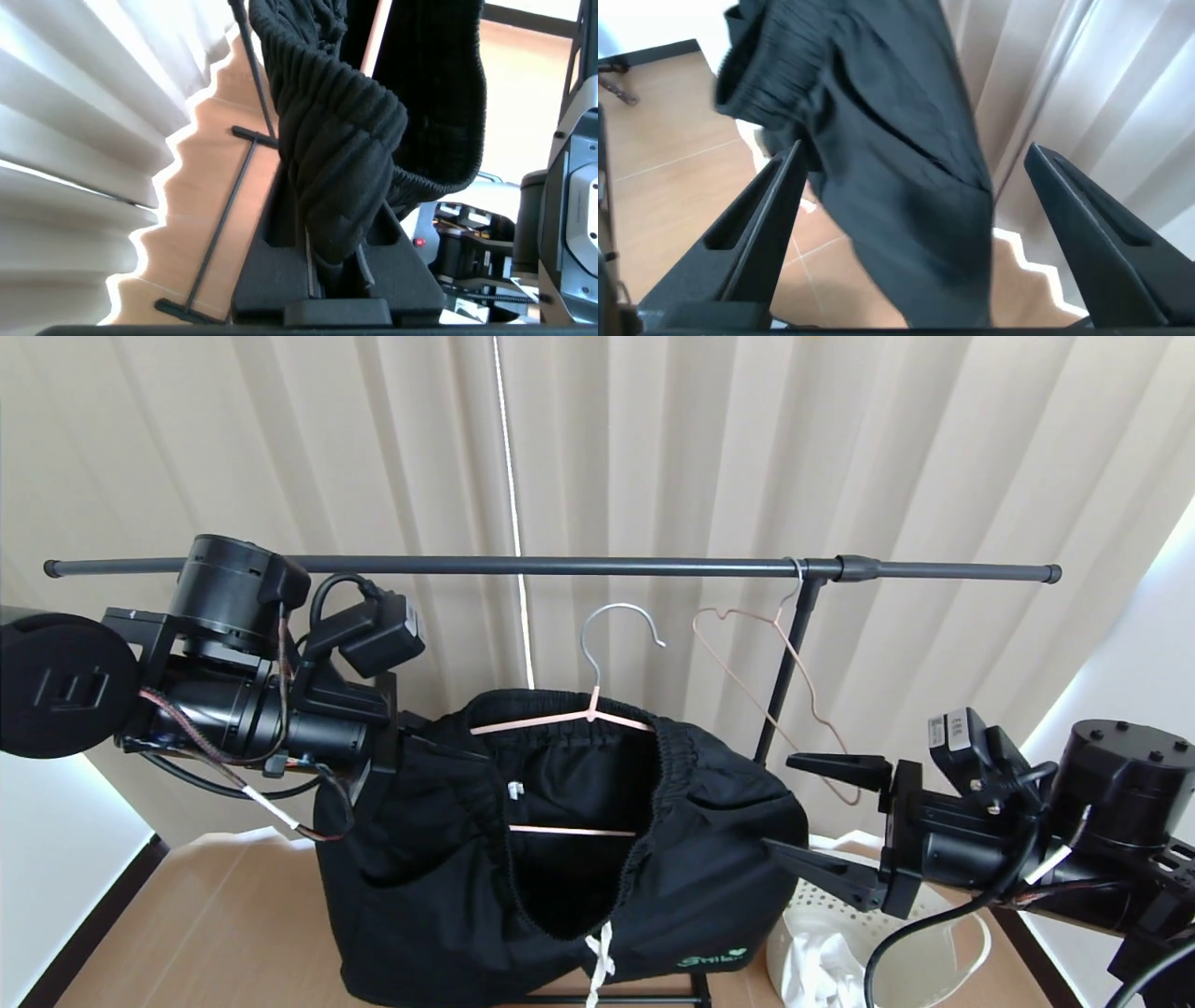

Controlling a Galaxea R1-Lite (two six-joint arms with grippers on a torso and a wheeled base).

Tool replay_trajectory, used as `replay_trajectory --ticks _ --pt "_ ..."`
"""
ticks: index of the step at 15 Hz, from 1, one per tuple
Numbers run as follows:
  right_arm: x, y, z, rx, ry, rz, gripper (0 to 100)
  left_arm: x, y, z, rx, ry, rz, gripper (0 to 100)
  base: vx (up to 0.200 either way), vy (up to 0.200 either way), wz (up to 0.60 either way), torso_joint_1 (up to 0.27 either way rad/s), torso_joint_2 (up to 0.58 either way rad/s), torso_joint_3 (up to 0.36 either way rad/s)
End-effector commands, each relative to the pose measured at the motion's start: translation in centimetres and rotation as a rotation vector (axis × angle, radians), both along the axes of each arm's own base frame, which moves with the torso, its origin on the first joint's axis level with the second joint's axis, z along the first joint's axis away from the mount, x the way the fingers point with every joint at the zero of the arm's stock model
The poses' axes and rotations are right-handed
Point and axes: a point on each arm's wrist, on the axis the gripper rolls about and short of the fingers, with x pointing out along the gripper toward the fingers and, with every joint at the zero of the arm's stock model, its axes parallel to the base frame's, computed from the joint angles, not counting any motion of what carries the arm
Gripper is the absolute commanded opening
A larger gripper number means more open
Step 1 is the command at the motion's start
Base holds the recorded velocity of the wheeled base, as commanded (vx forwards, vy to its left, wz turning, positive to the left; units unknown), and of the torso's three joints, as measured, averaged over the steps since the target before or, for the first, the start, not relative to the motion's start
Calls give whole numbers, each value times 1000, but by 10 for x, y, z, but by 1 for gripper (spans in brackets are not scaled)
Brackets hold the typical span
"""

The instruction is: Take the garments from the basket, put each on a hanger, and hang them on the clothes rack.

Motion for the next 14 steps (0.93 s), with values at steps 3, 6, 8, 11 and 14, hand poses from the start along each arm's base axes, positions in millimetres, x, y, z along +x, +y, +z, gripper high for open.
replay_trajectory --ticks 3,6,8,11,14 --pt "18 1 -40 -17 45 -15 100 -4 3 10 -22 -15 21 0 0 0 0 0 0 0" --pt "20 1 -45 -21 58 -15 100 -3 3 10 -38 -7 39 0 0 0 0 0 0 0" --pt "22 2 -49 -25 70 -18 100 -2 3 11 -41 -6 42 0 0 0 0 0 0 0" --pt "24 2 -52 -28 79 -21 100 -2 3 12 -48 -18 44 0 0 0 0 0 0 0" --pt "29 -2 -62 -38 102 -36 100 -1 3 13 -56 -16 51 0 0 0 0 0 0 0"
